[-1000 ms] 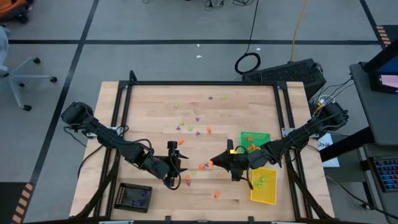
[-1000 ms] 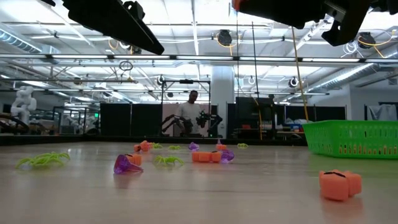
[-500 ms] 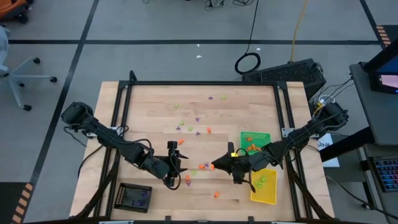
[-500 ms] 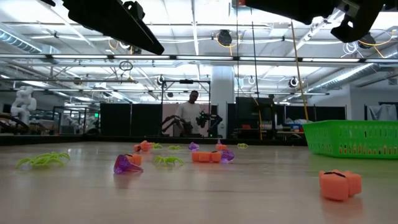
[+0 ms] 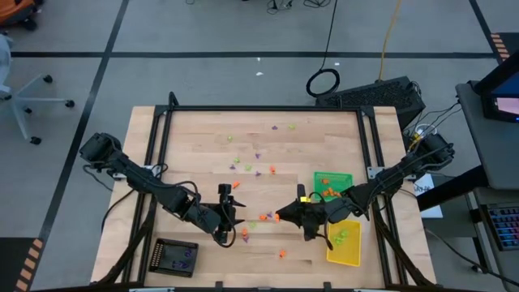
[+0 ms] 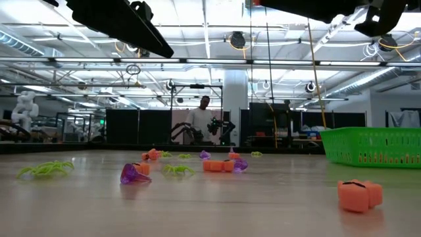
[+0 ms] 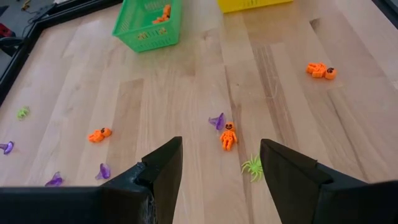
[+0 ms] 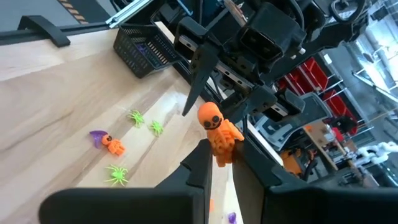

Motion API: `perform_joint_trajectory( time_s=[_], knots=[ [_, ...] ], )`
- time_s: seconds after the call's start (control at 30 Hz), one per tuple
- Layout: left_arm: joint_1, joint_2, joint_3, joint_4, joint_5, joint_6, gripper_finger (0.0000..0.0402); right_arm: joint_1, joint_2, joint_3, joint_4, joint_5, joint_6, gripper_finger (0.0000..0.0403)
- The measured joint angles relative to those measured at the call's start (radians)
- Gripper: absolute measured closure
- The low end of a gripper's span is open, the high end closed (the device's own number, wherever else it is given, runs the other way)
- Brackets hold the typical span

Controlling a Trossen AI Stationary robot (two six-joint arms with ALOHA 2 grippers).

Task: Sort Halloween decoration
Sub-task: Put the orange skeleton toy into the green bin

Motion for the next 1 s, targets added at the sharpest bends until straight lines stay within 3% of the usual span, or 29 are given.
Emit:
perform_joint_trajectory(
  time_s=[0.53,1.0],
  knots=[
    [0.0,0.0,0.0,0.0,0.0,0.0,0.0189,-0.008,0.0,0.0,0.004,0.0,0.158,0.0365],
    [0.0,0.0,0.0,0.0,0.0,0.0,0.0189,-0.07,0.0,0.0,0.004,0.0,0.486,0.0365]
  ],
)
